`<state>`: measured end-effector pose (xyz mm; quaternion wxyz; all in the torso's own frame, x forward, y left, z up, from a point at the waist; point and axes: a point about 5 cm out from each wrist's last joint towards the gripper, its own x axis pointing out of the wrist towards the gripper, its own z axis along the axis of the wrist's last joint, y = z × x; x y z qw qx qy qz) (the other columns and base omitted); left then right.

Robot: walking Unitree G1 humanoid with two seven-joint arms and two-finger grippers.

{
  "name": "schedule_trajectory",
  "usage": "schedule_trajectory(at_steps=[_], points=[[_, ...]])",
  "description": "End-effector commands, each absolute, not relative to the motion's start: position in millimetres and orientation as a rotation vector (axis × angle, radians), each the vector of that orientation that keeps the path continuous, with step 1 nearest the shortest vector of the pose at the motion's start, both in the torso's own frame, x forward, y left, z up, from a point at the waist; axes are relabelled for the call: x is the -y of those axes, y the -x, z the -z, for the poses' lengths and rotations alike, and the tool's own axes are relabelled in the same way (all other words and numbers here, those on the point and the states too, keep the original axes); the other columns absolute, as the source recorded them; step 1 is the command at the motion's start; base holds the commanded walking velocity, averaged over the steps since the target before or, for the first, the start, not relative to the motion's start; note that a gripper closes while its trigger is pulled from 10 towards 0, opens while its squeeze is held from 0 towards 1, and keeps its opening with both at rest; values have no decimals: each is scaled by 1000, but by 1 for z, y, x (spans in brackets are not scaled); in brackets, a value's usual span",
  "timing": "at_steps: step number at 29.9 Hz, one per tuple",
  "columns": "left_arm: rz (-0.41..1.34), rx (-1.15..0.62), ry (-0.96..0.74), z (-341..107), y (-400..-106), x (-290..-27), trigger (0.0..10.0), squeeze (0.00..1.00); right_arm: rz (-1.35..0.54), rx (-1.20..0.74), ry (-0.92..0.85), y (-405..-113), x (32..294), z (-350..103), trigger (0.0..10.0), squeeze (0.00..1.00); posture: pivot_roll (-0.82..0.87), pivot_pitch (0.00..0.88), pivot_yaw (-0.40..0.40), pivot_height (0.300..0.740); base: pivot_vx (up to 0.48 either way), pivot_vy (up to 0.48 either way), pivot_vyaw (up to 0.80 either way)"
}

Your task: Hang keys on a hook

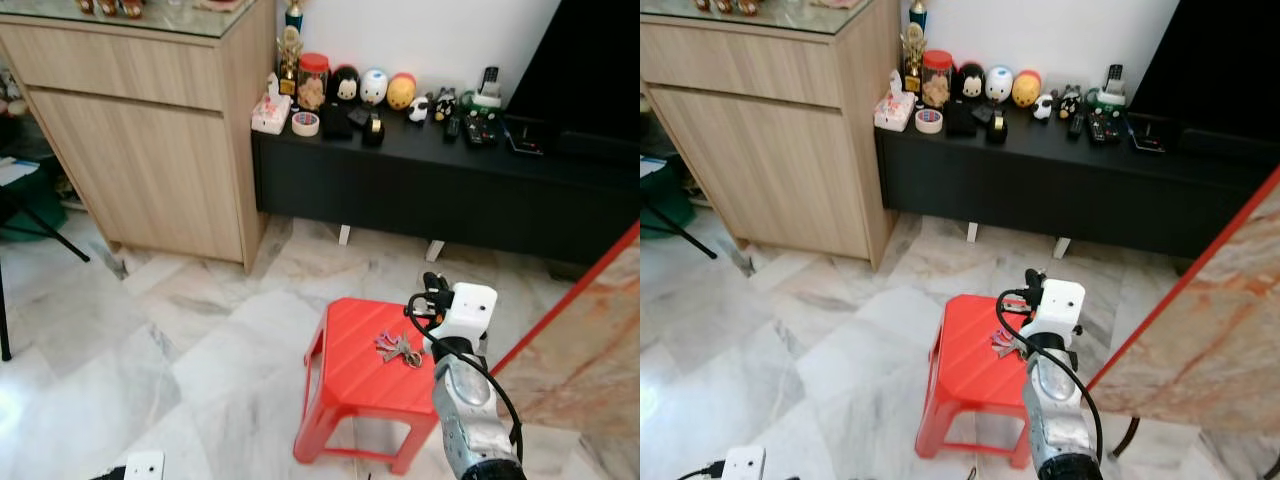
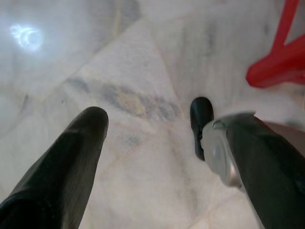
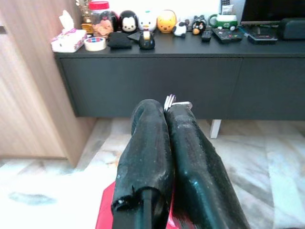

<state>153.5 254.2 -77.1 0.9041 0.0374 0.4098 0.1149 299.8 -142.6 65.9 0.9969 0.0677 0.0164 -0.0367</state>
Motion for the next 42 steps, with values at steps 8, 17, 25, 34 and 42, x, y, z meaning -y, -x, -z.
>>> schedule_trajectory(at_steps=[8,17,25,34,42], points=[[-234,-890,-65,84,-141,-250,10000,0,79,-32,-125,-301,144,-67,10000,0,59,66,-83,740,-298,0,0],[-229,-894,-66,84,-140,-250,10000,0,76,-31,-127,-302,143,-67,10000,0,63,59,-83,740,-291,0,0],[-235,-890,-56,84,-142,-248,10000,0,80,-35,-124,-302,144,-66,10000,0,63,65,-87,740,0,0,0],[-227,-889,-99,84,-143,-247,10000,0,84,-33,-120,-302,145,-67,10000,0,64,69,-89,740,0,0,0],[-218,-894,-98,85,-143,-245,10000,0,82,-39,-121,-302,146,-66,10000,0,62,66,-97,740,0,-270,0]])
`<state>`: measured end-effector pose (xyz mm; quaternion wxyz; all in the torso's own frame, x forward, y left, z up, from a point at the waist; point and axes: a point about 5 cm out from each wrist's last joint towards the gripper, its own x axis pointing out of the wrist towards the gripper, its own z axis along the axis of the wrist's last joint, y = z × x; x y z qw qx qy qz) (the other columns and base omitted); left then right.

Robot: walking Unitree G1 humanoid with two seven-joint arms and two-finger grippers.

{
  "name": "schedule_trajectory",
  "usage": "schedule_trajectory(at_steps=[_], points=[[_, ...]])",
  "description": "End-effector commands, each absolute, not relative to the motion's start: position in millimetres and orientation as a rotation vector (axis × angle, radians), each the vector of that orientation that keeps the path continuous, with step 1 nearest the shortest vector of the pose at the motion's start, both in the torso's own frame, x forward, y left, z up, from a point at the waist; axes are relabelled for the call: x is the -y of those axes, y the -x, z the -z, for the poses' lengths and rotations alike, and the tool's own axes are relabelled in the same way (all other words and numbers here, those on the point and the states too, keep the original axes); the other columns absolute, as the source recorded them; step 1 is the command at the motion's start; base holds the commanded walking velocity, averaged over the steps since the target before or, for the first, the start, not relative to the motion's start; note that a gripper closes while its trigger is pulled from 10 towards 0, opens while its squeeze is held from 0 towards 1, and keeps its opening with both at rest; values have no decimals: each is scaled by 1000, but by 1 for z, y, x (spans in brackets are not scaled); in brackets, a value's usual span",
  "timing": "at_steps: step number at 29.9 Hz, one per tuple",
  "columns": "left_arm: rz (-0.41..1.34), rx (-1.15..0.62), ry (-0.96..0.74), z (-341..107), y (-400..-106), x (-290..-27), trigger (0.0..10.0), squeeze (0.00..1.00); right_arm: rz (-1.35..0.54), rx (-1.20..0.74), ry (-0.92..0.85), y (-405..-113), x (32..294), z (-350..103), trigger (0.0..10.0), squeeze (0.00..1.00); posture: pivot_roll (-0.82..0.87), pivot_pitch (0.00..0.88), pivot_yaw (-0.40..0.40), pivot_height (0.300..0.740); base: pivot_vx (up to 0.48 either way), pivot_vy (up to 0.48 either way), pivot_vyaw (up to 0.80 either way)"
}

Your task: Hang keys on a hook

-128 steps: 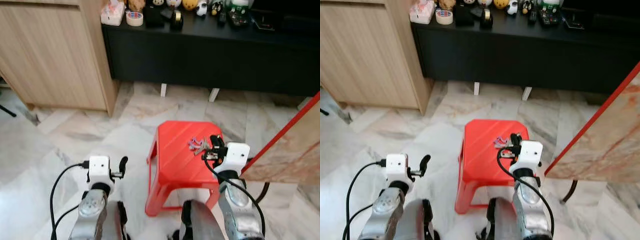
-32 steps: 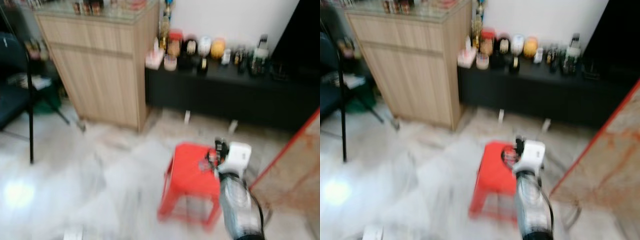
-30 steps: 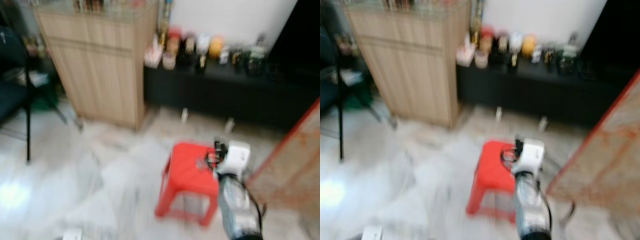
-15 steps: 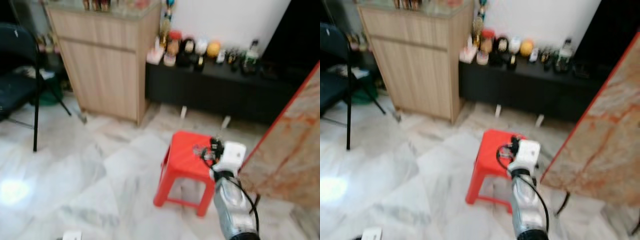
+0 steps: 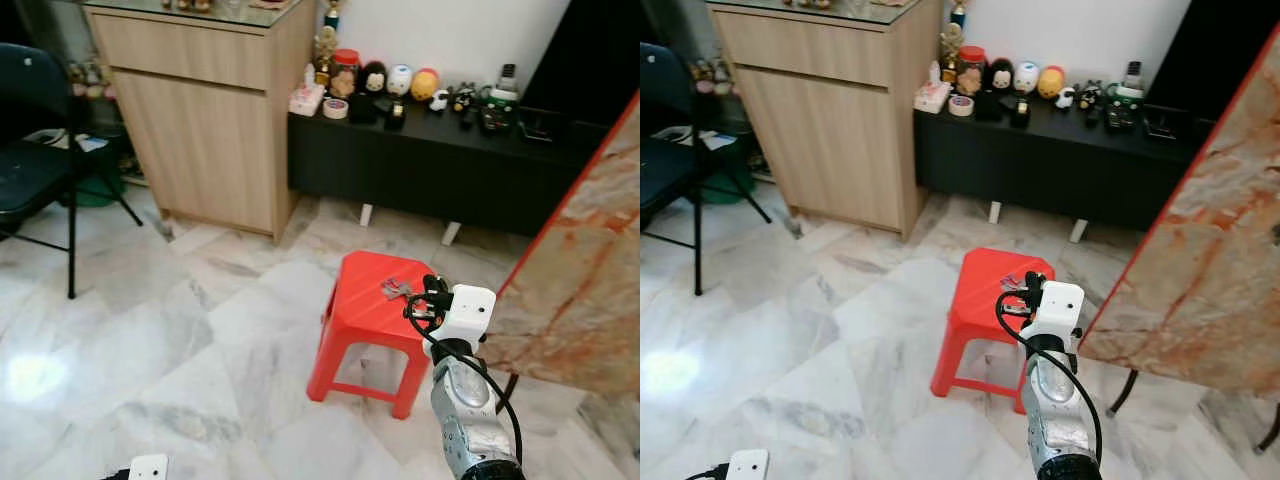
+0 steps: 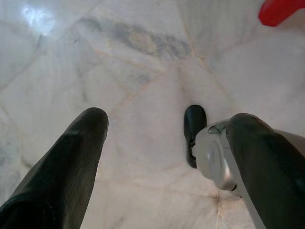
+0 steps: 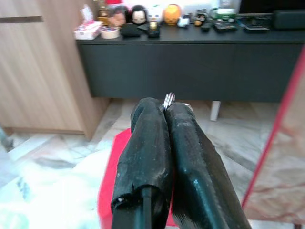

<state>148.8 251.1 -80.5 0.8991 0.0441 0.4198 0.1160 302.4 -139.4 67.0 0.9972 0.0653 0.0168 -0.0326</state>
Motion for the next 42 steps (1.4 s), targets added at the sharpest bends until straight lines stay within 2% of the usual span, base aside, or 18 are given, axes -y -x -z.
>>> schedule_trajectory(at_steps=[1,34,42], points=[[-218,-893,-98,85,-143,-245,10000,0,84,-39,-121,-301,146,-66,10000,0,62,66,-97,740,0,-319,0],[-193,-901,-109,85,-147,-239,10000,0,112,-48,-158,-307,149,-66,10000,0,52,16,-97,740,0,-332,0],[-192,-902,-106,86,-148,-237,10000,0,128,-39,-159,-308,153,-67,10000,0,54,2,-101,740,0,-352,-684]])
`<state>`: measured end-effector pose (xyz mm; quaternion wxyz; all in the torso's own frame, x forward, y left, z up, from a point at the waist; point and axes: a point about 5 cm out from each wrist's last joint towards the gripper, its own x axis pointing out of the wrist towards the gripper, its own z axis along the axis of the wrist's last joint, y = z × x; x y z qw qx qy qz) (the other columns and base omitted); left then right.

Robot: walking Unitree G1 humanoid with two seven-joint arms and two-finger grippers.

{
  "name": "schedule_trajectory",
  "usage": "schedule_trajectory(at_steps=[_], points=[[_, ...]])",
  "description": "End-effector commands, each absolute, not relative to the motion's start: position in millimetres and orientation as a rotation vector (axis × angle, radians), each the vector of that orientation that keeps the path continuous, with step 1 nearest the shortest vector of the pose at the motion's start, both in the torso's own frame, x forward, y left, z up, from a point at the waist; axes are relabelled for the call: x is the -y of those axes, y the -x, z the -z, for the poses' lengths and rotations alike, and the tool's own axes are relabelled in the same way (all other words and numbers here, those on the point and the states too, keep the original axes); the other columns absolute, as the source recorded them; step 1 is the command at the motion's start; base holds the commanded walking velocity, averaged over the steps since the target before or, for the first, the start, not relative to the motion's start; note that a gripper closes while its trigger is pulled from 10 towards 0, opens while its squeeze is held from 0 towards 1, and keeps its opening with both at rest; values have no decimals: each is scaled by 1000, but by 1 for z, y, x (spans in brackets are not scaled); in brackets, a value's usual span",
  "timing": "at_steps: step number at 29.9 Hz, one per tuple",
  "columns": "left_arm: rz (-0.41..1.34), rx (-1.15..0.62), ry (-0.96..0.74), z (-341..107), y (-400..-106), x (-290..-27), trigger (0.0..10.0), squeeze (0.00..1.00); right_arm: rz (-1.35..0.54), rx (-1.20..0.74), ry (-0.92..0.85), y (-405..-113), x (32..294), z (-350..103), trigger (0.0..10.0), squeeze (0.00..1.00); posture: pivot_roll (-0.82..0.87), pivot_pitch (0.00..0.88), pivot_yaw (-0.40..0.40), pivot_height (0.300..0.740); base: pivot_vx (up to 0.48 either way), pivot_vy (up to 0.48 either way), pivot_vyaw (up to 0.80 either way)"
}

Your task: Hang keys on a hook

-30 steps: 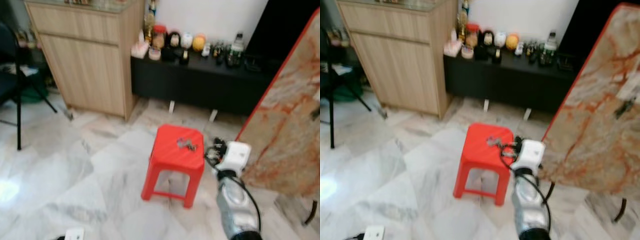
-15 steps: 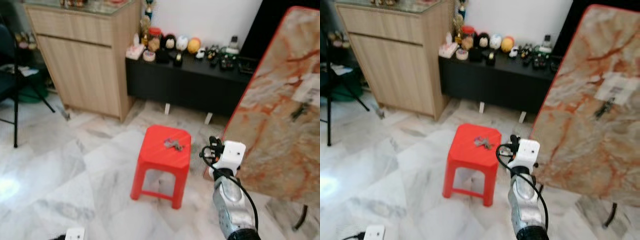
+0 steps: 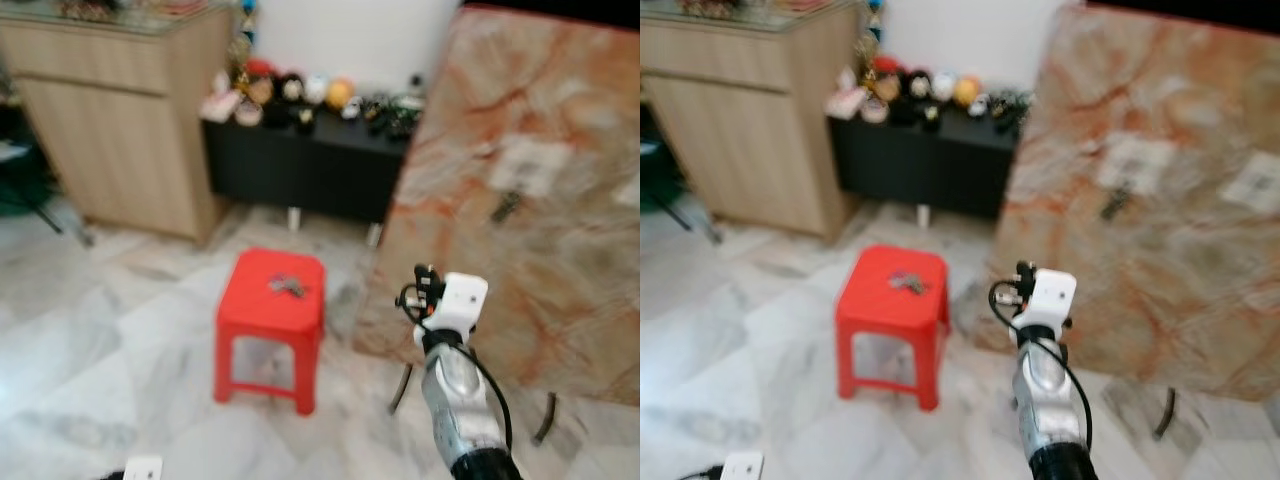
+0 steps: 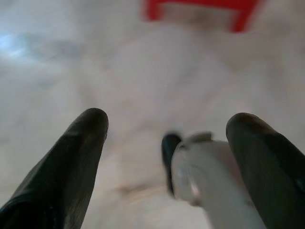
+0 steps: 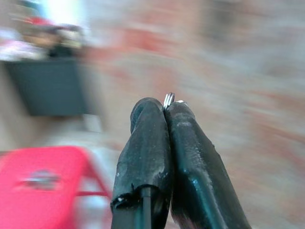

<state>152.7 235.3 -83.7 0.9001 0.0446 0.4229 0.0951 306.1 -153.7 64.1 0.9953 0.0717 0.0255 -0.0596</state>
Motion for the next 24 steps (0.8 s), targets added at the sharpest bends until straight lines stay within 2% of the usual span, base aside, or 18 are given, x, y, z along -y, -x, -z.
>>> schedule_trajectory(at_steps=[1,15,24], points=[[-191,-902,-106,86,-148,-237,10000,0,131,-34,-158,-308,154,-68,10000,0,51,0,-101,740,0,-356,0],[-199,-897,-110,84,-151,-238,10000,0,144,-17,-163,-313,155,-72,10000,0,57,11,-107,740,0,-351,0],[-222,-889,-85,84,-150,-238,10000,0,151,-11,-165,-314,155,-73,10000,0,55,15,-106,740,0,0,0]])
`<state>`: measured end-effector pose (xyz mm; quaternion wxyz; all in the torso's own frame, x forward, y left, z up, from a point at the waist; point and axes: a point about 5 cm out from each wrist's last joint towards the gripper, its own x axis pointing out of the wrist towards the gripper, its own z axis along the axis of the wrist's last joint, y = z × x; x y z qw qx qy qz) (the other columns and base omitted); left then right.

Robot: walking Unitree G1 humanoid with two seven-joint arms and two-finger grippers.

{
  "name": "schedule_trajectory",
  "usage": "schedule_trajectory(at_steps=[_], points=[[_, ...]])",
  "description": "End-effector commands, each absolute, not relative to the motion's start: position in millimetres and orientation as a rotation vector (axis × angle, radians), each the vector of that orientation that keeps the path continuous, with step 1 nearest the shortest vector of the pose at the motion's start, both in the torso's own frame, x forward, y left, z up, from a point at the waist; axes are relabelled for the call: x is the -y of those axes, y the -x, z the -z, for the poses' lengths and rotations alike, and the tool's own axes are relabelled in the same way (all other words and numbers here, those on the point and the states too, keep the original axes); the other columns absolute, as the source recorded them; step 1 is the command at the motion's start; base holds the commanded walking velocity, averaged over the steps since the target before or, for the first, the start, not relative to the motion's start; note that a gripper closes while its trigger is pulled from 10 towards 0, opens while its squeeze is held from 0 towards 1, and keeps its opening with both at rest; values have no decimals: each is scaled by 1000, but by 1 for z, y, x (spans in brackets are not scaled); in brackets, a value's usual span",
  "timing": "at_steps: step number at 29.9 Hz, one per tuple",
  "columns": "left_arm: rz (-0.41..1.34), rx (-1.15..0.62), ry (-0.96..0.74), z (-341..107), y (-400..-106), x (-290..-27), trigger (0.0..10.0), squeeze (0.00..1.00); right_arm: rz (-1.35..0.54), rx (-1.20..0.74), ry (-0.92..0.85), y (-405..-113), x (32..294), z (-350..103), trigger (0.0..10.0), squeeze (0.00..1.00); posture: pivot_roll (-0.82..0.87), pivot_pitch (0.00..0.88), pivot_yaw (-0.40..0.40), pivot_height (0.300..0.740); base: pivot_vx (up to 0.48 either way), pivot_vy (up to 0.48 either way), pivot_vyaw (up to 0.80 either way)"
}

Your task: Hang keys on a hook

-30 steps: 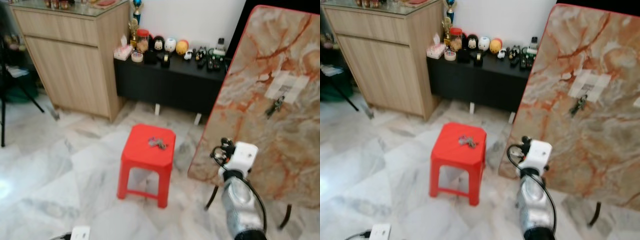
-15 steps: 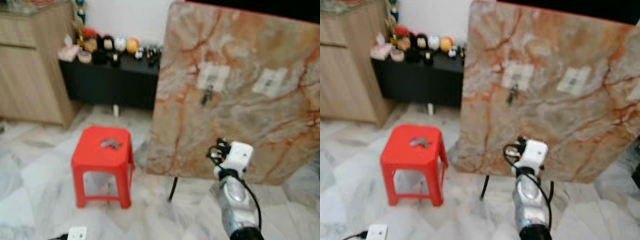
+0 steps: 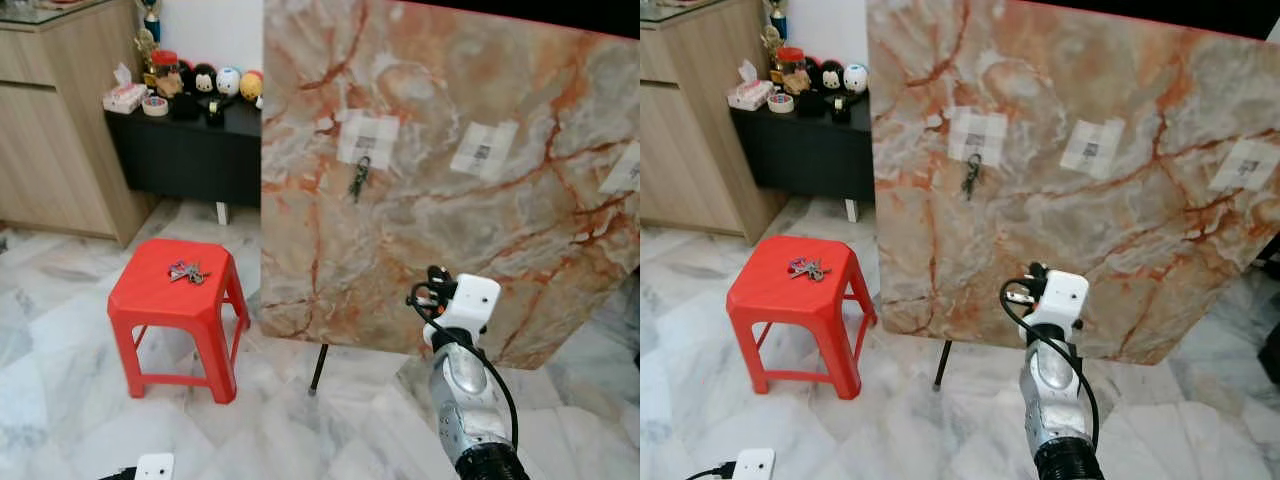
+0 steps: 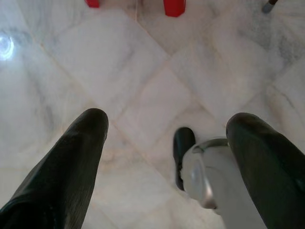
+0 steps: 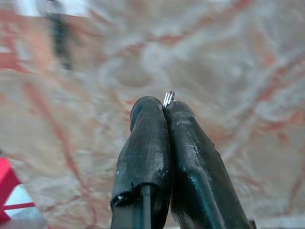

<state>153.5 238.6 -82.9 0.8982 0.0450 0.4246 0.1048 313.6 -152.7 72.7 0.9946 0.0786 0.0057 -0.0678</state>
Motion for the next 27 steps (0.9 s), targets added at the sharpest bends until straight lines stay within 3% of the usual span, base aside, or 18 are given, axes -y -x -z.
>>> schedule_trajectory(at_steps=[1,19,27], points=[[-221,-890,-84,85,-150,-238,10000,0,151,-10,-164,-314,156,-73,10000,0,55,16,-107,740,0,0,0],[-211,-904,-142,83,-149,-246,10000,0,178,12,-168,-316,159,-77,10000,0,52,32,-86,740,0,0,0],[-202,-906,-141,84,-150,-242,10000,0,178,11,-161,-318,158,-77,10000,0,55,42,-92,740,267,0,-348]])
